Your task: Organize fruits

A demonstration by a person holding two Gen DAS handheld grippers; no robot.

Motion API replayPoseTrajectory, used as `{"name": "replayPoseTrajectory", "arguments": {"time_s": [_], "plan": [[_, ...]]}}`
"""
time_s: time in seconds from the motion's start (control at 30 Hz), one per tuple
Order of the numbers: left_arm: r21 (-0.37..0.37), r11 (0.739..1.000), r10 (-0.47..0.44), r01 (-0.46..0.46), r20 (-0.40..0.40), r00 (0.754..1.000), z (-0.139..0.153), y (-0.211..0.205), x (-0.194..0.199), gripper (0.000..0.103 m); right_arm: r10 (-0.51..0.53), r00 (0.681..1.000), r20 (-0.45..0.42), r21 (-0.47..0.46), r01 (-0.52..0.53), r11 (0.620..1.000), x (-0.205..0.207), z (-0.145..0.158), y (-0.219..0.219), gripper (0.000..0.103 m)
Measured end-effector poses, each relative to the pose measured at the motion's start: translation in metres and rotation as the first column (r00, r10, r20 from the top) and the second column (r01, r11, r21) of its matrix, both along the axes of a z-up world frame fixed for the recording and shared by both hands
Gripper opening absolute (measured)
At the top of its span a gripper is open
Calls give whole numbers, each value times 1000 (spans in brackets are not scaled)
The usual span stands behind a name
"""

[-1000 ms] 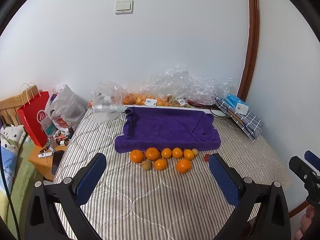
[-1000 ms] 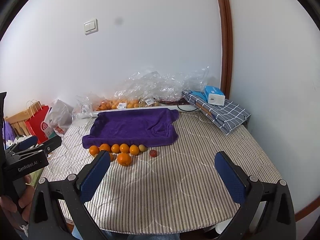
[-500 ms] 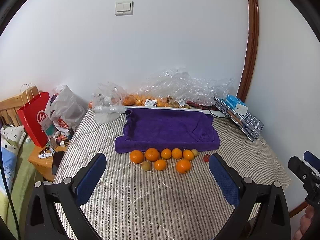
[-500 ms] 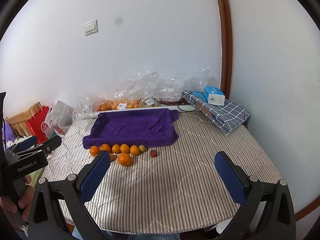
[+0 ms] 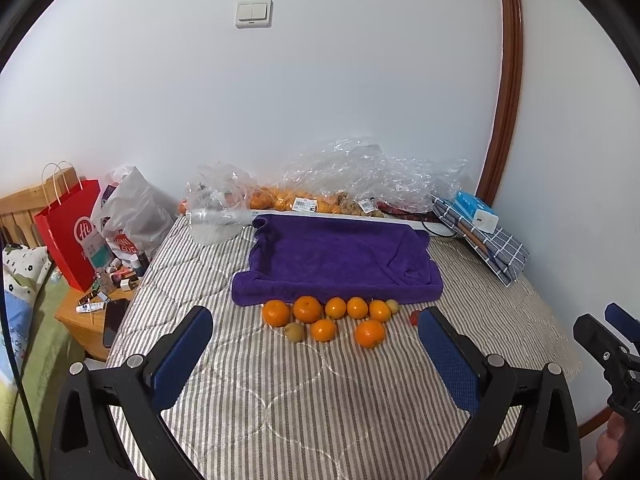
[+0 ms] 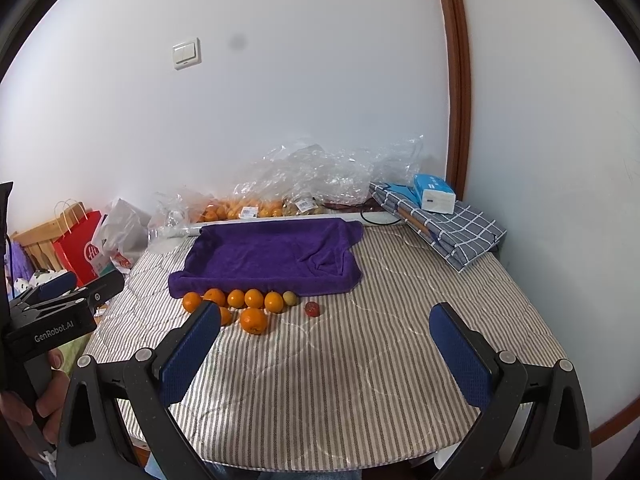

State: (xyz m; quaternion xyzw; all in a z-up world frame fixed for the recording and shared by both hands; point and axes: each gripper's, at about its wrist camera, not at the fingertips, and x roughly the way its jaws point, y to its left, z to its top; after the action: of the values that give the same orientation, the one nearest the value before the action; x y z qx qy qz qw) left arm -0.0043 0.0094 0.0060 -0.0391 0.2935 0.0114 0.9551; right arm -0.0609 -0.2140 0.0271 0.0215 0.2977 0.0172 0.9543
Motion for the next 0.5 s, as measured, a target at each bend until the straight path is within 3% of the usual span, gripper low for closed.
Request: {"name": "replayPoseTrajectory", "arguments": {"time_s": [0.5], "plan": [[3, 1000, -3, 3, -5, 1000, -7, 7, 18, 103, 39, 999, -12, 22, -39, 999, 27, -11, 9, 103]]}}
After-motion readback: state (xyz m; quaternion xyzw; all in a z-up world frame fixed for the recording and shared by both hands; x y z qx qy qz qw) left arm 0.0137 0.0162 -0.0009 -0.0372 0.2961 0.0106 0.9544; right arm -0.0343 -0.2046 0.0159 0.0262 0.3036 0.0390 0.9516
